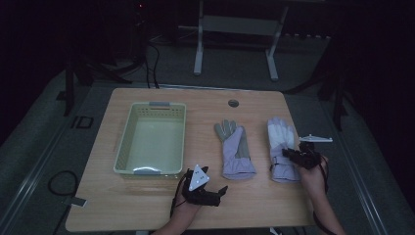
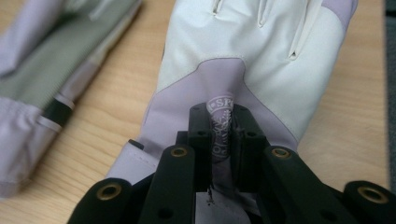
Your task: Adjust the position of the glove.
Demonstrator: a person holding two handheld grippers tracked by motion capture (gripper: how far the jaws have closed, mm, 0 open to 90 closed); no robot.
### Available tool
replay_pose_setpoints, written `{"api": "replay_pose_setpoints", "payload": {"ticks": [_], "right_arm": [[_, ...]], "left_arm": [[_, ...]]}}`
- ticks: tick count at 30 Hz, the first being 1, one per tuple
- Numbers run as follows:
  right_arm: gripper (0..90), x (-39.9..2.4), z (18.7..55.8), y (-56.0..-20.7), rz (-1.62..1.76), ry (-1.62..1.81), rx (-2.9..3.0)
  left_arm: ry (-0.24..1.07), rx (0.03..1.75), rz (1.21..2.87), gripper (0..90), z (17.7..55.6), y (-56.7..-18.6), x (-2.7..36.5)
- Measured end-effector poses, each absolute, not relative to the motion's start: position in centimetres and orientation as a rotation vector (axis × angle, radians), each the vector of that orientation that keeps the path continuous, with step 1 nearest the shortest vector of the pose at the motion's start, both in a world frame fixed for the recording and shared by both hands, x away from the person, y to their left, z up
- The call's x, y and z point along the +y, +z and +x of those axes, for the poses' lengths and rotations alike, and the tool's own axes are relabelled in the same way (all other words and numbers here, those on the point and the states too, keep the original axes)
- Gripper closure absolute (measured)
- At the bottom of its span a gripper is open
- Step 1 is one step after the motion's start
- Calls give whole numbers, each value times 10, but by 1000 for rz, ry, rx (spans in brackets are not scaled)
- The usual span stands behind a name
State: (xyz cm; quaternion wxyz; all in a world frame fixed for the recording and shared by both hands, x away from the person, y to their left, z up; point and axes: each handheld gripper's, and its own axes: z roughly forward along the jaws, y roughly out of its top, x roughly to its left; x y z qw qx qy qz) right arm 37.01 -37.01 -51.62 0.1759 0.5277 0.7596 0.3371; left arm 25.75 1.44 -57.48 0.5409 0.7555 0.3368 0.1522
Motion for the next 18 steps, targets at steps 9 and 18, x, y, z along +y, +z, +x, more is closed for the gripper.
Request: {"api": "replay_pose_setpoints", "payload": {"ticks": [9, 18], "right_arm": [[808, -367, 360, -460, 1449, 1003, 2068], [807, -348, 348, -421, 1412, 1043, 2007]], "left_arm": [[359, 800, 1793, 49, 257, -575, 15], [359, 799, 1791, 49, 257, -575, 14]]}}
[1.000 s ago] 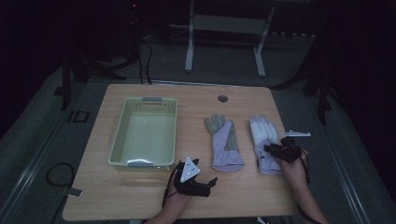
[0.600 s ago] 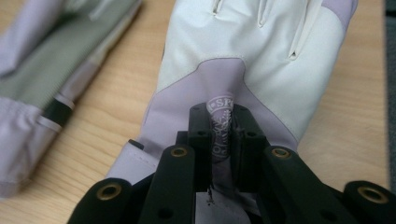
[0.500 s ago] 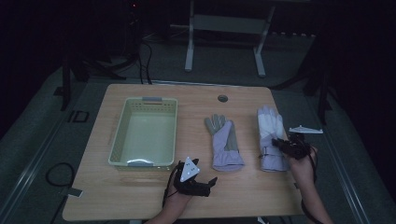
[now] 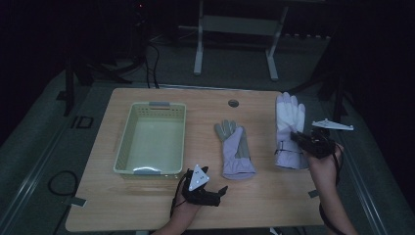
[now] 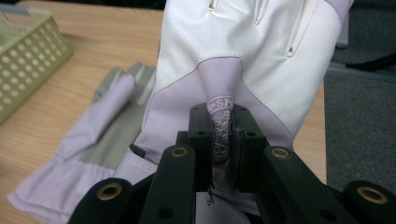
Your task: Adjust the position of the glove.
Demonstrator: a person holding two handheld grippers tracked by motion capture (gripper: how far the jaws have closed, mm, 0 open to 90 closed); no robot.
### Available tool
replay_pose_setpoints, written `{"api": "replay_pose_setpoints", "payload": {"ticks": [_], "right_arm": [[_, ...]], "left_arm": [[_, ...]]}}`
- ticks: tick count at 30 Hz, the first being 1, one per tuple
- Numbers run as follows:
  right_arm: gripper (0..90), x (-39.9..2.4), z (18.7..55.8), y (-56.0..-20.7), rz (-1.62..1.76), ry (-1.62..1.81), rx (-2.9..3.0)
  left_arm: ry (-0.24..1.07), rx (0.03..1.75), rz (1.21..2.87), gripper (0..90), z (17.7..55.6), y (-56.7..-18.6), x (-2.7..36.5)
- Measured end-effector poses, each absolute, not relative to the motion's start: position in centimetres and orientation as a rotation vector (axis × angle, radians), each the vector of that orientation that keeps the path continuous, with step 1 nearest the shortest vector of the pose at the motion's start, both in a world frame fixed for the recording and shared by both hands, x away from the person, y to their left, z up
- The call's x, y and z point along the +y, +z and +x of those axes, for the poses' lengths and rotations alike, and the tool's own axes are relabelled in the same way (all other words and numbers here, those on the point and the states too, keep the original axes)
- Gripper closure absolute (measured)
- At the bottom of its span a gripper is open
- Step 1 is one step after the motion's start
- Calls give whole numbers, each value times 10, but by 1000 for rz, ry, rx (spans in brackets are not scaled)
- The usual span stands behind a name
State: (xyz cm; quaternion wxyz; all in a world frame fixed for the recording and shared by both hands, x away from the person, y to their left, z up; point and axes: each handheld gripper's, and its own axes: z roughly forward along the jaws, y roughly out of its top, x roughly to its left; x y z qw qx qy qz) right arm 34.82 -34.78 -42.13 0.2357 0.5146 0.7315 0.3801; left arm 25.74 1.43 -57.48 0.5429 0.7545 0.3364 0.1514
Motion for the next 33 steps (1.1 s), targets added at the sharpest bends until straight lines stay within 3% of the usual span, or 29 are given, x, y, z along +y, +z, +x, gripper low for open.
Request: {"api": "replay_pose_setpoints", "payload": {"ticks": [16, 33], "right_arm": [[805, -297, 331, -417, 1378, 1129, 2058], [804, -224, 344, -444, 1377, 1114, 2185]], "left_arm": [[369, 792, 1797, 49, 257, -575, 14], [370, 784, 1799, 49, 256, -575, 14]]}}
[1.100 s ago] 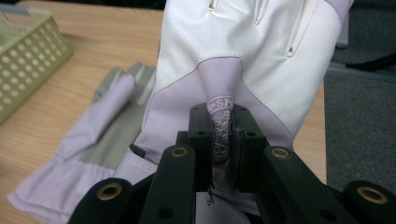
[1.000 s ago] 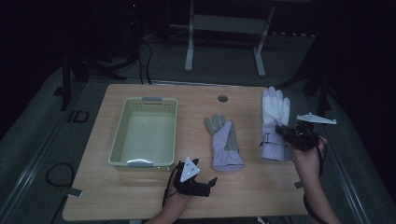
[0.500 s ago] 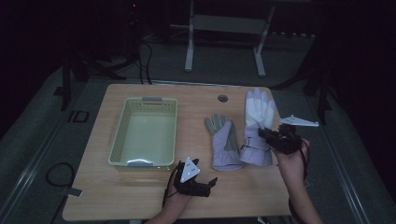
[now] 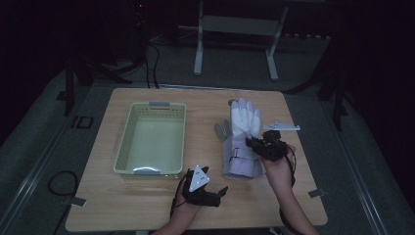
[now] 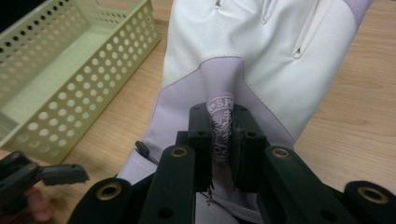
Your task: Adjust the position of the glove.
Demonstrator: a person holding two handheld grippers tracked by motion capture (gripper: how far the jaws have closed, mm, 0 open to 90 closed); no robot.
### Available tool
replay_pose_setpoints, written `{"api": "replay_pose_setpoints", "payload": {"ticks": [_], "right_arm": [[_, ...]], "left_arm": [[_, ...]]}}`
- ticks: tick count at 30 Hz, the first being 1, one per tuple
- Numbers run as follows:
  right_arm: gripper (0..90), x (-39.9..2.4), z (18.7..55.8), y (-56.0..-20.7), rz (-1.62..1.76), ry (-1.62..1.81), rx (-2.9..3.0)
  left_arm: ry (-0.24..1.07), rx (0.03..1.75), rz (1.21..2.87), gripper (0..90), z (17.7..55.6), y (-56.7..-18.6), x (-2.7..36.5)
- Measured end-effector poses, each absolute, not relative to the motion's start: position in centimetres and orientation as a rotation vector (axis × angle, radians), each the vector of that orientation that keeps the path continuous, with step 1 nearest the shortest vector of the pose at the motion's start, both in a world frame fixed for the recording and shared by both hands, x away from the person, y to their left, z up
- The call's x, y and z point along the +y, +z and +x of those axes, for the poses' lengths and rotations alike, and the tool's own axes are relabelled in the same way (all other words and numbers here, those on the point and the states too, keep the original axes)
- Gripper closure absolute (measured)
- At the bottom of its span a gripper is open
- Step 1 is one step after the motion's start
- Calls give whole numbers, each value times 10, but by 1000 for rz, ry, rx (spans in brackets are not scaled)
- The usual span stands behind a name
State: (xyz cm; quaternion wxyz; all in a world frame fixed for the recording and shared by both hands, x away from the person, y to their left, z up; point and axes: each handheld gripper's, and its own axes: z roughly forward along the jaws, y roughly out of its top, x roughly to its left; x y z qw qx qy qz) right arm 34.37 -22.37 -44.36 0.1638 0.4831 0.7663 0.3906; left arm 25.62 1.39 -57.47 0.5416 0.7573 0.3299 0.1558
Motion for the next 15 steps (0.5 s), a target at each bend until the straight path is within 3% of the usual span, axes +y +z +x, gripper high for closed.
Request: {"api": "replay_pose_setpoints", "payload": {"ticks": [15], "right_arm": [[796, -207, 372, -484, 1451, 963, 2254]], "left_arm": [[375, 779, 1804, 49, 256, -575, 13]]}}
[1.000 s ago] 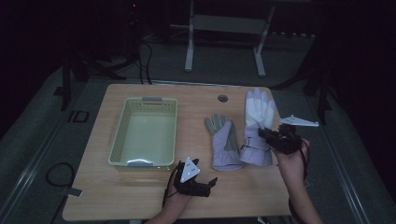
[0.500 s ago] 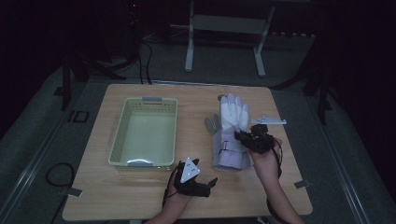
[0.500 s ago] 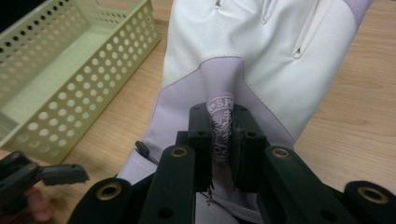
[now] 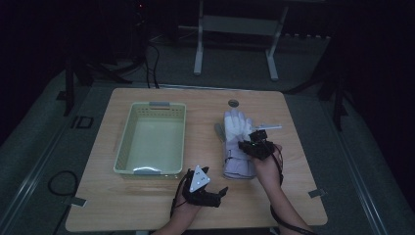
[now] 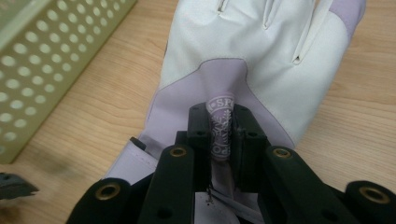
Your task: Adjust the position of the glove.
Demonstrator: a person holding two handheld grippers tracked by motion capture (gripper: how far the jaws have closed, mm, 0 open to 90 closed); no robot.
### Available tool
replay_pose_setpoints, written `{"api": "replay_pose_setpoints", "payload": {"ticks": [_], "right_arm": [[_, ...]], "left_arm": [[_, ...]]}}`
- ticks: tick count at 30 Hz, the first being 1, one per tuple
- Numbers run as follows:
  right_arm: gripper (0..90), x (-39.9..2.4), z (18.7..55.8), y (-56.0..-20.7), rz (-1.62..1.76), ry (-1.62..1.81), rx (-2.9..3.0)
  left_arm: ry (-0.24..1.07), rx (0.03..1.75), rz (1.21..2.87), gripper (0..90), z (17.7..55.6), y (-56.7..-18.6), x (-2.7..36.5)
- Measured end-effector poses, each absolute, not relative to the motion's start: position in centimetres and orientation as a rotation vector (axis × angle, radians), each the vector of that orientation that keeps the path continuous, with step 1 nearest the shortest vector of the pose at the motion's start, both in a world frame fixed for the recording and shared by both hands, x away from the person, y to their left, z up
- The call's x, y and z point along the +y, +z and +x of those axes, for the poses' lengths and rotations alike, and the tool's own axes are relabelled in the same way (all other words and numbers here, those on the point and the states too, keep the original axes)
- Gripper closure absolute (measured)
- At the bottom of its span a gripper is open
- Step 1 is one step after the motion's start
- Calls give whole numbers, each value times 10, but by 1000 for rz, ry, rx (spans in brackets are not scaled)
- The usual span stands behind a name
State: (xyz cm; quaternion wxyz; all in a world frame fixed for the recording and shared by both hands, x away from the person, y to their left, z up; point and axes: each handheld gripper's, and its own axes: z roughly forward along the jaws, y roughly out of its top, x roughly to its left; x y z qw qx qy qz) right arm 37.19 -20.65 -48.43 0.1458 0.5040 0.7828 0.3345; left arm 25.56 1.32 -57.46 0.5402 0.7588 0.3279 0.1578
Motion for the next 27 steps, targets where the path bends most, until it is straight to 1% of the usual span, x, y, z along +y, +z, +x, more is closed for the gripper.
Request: {"api": "replay_pose_setpoints", "payload": {"ticks": [8, 12, 13, 14, 17, 20, 21, 22, 23, 24, 26, 27], "right_arm": [[768, -202, 381, -507, 1454, 924, 2317], [702, -204, 379, -503, 1406, 944, 2318], [679, -204, 379, -502, 1397, 951, 2319], [626, -205, 377, -500, 1372, 971, 2323], [507, -209, 372, -493, 1303, 1045, 2319], [334, -216, 368, -485, 1263, 1113, 2312], [295, -218, 368, -484, 1256, 1139, 2308], [212, -222, 368, -482, 1229, 1179, 2334], [179, -225, 368, -482, 1225, 1189, 2346], [181, -230, 368, -480, 1220, 1212, 2340], [141, -236, 368, -479, 1150, 1219, 2389], [186, -239, 368, -478, 1130, 1230, 2370]], "left_arm": [[374, 781, 1802, 47, 256, -575, 13], [363, 772, 1812, 51, 255, -575, 12], [370, 767, 1817, 51, 255, -574, 11], [369, 763, 1819, 51, 255, -574, 11], [374, 741, 1832, 50, 254, -574, 9], [319, 737, 1835, 40, 256, -570, 7], [299, 736, 1821, 34, 256, -567, 6], [295, 732, 1815, 32, 256, -565, 6], [291, 720, 1809, 33, 255, -562, 5], [279, 708, 1805, 32, 255, -559, 4], [232, 693, 1805, 32, 256, -554, 2], [223, 683, 1821, 32, 257, -551, 1]]}}
